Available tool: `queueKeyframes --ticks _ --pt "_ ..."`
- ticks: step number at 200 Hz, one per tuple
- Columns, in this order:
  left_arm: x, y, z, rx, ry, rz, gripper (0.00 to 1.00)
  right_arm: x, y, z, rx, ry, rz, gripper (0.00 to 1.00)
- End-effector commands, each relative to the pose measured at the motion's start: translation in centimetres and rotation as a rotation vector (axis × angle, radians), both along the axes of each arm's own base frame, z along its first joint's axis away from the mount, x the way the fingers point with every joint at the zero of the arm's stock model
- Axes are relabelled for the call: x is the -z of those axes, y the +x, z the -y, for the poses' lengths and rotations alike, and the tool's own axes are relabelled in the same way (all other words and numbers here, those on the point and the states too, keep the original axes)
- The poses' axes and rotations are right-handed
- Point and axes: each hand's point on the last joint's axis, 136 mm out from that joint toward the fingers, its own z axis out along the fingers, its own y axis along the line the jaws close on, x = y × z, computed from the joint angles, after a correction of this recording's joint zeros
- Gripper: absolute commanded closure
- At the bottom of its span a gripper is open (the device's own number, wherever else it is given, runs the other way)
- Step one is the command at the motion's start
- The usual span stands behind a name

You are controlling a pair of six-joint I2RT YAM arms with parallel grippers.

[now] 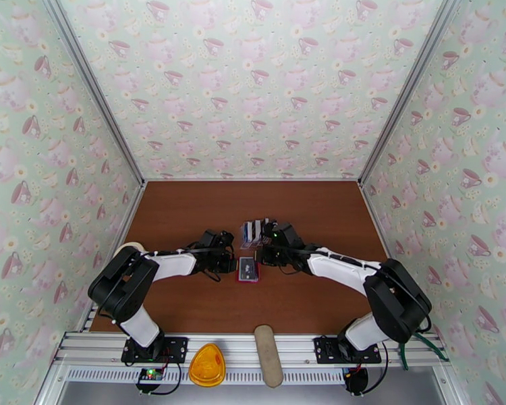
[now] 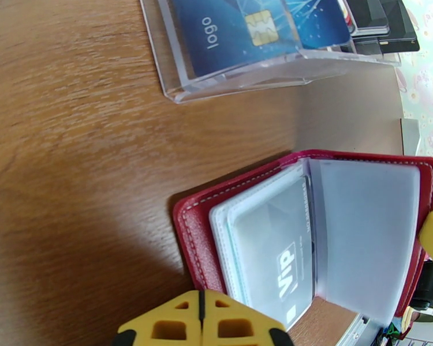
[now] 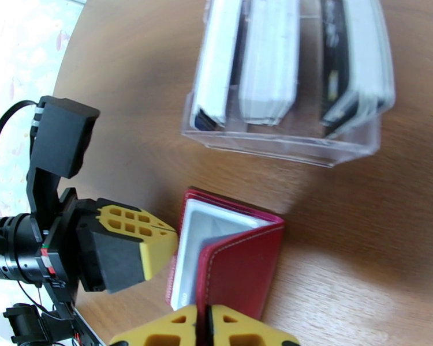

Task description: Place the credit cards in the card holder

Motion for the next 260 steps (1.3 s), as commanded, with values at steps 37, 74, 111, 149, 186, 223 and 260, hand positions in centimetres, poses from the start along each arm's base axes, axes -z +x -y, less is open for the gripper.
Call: queueKeyframes --ticks 37,74,111,149,186,223,260 --pt "1.2 -1.4 -0.1 0.012 0.011 -0.06 0.96 -0.4 0.2 -2.2 -0.028 0.039 -0.016 0.86" --pt "1.3 -1.4 -0.1 0.011 0.009 -0.062 0.96 0.0 0.2 -3.2 -0.043 0.049 -0.029 0.83" --pt "1.2 -1.3 0.0 0.011 0.009 -0.061 0.94 0.4 0.0 -4.6 -0.067 0.053 -0.04 0.74" --pt "1.3 -1.2 -0.2 0.001 -0.006 -0.072 0.94 1.3 -0.2 -5.7 -0.076 0.065 -0.061 0.66" --pt "1.1 -0.8 -0.9 -0.026 -0.009 -0.064 0.94 1.7 -0.4 -6.3 -0.077 0.099 -0.083 0.6" --pt "0.9 -0.4 -2.0 -0.064 -0.013 -0.063 0.94 2.2 -0.5 -6.8 -0.075 0.135 -0.102 0.53" --pt "0.5 0.2 -3.6 -0.124 -0.031 -0.053 0.95 2.7 -0.5 -7.0 -0.07 0.154 -0.114 0.47"
